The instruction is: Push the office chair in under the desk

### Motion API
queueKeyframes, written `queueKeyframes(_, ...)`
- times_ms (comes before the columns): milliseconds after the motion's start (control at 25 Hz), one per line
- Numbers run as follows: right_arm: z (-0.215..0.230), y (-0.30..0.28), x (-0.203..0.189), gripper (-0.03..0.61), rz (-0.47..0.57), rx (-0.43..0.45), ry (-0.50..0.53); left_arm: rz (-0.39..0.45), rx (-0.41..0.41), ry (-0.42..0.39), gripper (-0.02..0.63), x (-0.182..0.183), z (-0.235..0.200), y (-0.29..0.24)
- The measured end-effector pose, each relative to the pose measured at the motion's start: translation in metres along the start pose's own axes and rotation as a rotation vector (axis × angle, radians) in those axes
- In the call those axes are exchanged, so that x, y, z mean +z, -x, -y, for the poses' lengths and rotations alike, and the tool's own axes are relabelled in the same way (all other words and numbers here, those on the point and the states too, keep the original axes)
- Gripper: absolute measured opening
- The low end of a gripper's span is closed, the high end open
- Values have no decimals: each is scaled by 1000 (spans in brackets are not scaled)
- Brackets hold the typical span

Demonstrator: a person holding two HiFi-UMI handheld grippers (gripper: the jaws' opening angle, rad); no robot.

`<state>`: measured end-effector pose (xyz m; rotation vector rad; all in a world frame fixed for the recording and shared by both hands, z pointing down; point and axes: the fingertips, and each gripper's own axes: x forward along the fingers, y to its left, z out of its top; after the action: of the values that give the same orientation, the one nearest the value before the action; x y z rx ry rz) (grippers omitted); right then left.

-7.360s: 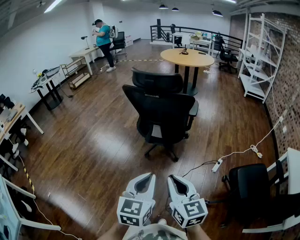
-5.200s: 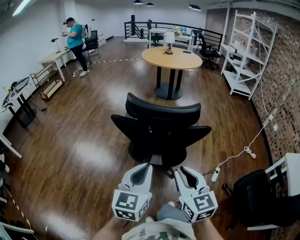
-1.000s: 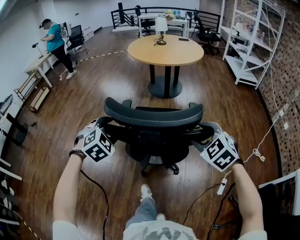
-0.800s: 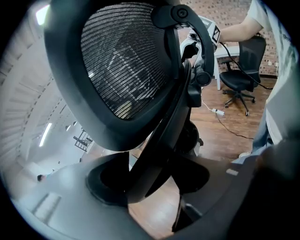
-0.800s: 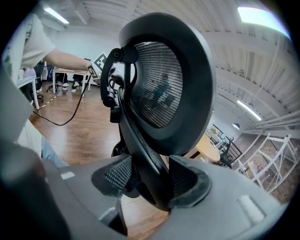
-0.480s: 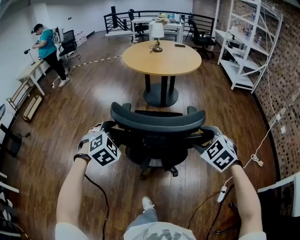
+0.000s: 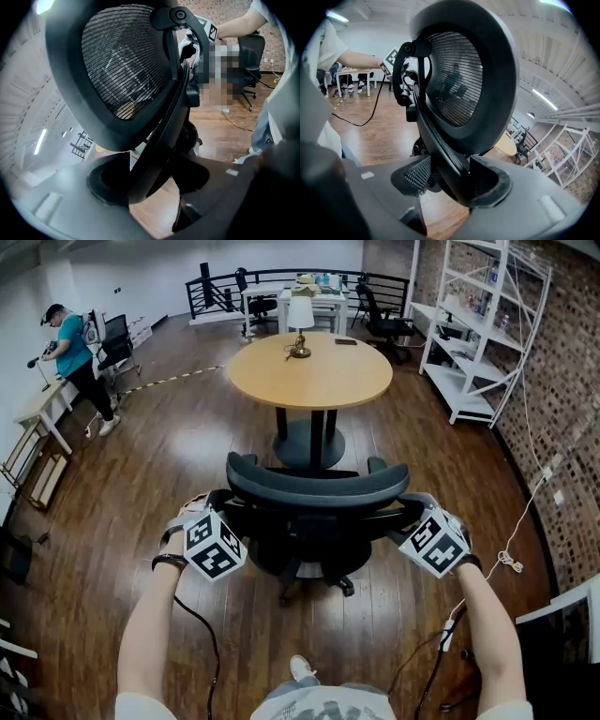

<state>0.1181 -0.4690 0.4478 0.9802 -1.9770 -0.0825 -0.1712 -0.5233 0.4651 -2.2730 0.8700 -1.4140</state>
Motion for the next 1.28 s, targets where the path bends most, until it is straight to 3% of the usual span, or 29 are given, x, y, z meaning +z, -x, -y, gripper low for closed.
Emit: queueKeyframes(1280, 137, -118, 49, 262, 39, -52, 5, 15, -4, -8, 284, 22, -146, -130)
